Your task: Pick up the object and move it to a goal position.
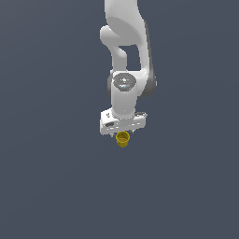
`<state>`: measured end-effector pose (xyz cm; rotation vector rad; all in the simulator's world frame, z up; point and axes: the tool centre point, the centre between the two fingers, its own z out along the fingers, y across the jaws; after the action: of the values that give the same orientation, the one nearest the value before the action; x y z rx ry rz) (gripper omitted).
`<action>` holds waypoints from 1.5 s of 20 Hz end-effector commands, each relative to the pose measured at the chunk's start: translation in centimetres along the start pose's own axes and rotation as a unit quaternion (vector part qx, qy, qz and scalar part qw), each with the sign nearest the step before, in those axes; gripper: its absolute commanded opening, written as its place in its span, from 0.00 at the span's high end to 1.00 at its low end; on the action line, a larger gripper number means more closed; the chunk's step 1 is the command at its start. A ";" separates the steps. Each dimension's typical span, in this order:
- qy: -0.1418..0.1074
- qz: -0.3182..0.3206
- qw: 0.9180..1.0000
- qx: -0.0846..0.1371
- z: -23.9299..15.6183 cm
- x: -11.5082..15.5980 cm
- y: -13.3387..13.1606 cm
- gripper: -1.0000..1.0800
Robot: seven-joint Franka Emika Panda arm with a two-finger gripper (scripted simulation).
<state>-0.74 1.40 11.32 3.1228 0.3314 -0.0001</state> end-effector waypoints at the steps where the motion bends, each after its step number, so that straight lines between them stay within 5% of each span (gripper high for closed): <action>1: 0.000 -0.014 1.000 0.000 1.0 -0.3 -0.2 0.04; 25: 0.000 -0.023 1.000 0.001 6.7 -0.5 -0.4 0.04; 26: 0.000 -0.023 1.000 0.001 6.7 -0.5 -0.4 1.00; 30: 0.000 -0.023 1.000 0.001 6.7 -0.5 -0.4 1.00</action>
<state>-1.32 1.64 4.72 3.1155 0.4034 0.0000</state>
